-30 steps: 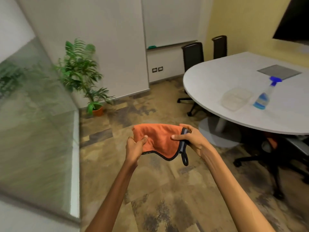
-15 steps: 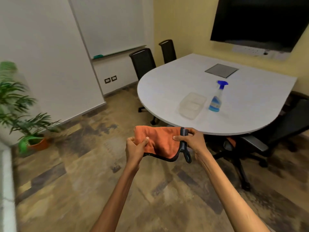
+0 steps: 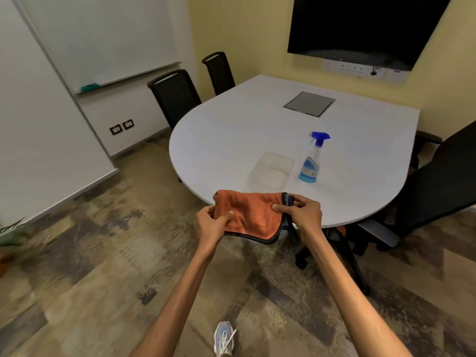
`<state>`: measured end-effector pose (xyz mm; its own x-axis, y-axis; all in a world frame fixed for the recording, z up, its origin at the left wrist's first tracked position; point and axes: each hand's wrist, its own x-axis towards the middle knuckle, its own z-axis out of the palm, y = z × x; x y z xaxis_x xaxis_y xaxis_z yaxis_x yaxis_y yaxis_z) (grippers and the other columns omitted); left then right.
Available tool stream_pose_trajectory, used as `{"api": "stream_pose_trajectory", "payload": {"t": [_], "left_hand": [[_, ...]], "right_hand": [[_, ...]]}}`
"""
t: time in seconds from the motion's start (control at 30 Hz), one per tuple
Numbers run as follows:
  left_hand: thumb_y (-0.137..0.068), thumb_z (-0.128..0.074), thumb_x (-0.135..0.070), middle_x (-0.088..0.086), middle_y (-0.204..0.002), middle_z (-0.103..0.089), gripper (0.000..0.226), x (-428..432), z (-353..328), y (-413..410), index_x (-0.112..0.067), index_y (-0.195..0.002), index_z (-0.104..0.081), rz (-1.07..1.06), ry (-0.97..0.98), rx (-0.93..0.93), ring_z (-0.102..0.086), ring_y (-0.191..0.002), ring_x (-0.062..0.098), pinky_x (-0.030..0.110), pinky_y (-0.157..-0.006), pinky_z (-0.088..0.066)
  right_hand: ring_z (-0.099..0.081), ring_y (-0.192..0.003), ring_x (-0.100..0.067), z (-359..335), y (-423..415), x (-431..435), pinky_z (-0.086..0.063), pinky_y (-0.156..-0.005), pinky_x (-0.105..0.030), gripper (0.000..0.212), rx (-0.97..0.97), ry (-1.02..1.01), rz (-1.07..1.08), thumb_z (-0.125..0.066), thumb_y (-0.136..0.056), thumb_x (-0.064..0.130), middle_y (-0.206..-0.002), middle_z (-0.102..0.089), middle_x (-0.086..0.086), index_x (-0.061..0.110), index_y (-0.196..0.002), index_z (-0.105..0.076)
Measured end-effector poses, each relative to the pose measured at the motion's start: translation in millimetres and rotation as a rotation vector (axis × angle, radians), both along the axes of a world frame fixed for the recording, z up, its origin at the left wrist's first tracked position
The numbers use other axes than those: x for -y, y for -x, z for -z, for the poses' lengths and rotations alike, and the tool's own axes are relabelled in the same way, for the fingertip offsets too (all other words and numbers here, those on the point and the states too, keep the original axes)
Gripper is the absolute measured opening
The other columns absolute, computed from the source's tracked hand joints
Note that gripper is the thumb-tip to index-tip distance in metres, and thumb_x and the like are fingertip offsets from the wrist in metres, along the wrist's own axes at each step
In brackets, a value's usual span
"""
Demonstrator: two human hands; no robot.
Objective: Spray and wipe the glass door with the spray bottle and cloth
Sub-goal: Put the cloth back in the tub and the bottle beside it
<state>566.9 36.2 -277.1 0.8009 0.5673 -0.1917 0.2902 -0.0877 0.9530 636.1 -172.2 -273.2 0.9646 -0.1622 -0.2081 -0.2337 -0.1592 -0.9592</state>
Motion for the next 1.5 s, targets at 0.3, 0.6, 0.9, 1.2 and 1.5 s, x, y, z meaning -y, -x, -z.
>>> {"api": "stream_pose_trajectory", "payload": {"t": [0.3,0.6,0.9,1.2,1.5], "left_hand": [[-0.073,-0.084,-0.028,0.014,-0.110,-0.072,0.052,-26,13,-156,-0.003,-0.115,-0.067,0.159,-0.131,-0.127,-0.066,-0.103,0.032,0.043,-0.094,-0.054],[-0.089,-0.064,-0.041,0.015,-0.108,-0.070,0.044,-22,37,-271,-0.004,-0.112,-0.065,0.349,-0.198,-0.163,-0.066,-0.100,0.034,0.038,-0.083,-0.052],[-0.090,-0.059,-0.030,0.012,-0.094,-0.067,0.022,1,75,-373,-0.008,-0.090,-0.059,0.468,-0.334,-0.353,-0.065,-0.098,0.035,0.031,-0.073,-0.042],[-0.087,-0.062,-0.025,0.016,-0.104,-0.070,0.025,14,105,-429,-0.003,-0.099,-0.063,0.541,-0.503,-0.512,-0.065,-0.099,0.036,0.038,-0.083,-0.050],[-0.084,-0.063,-0.019,0.016,-0.115,-0.067,0.043,13,133,-435,-0.002,-0.121,-0.053,0.659,-0.623,-0.542,-0.064,-0.104,0.036,0.041,-0.091,-0.051]], "right_hand": [[-0.072,-0.090,-0.020,7,-114,-26,-0.059,-0.090,-0.040,0.054,-0.019,0.082,0.160,-0.094,-0.056,0.023,-0.098,-0.077,-0.005,0.016,-0.107,-0.077],[-0.071,-0.095,-0.021,24,-212,-26,-0.057,-0.092,-0.039,0.052,-0.053,0.176,0.229,-0.092,-0.060,0.024,-0.104,-0.076,-0.005,0.015,-0.109,-0.076],[-0.060,-0.094,-0.024,77,-318,-12,-0.051,-0.085,-0.030,0.048,-0.253,0.377,0.057,-0.083,-0.072,0.014,-0.113,-0.067,-0.012,0.009,-0.116,-0.063],[-0.066,-0.104,-0.030,114,-357,-17,-0.051,-0.086,-0.033,0.046,-0.290,0.580,-0.023,-0.084,-0.074,0.026,-0.112,-0.071,-0.010,0.012,-0.115,-0.067],[-0.068,-0.090,-0.028,137,-367,-26,-0.047,-0.072,-0.030,0.024,-0.287,0.884,-0.122,-0.069,-0.082,0.030,-0.097,-0.074,-0.006,0.017,-0.102,-0.071]]}}
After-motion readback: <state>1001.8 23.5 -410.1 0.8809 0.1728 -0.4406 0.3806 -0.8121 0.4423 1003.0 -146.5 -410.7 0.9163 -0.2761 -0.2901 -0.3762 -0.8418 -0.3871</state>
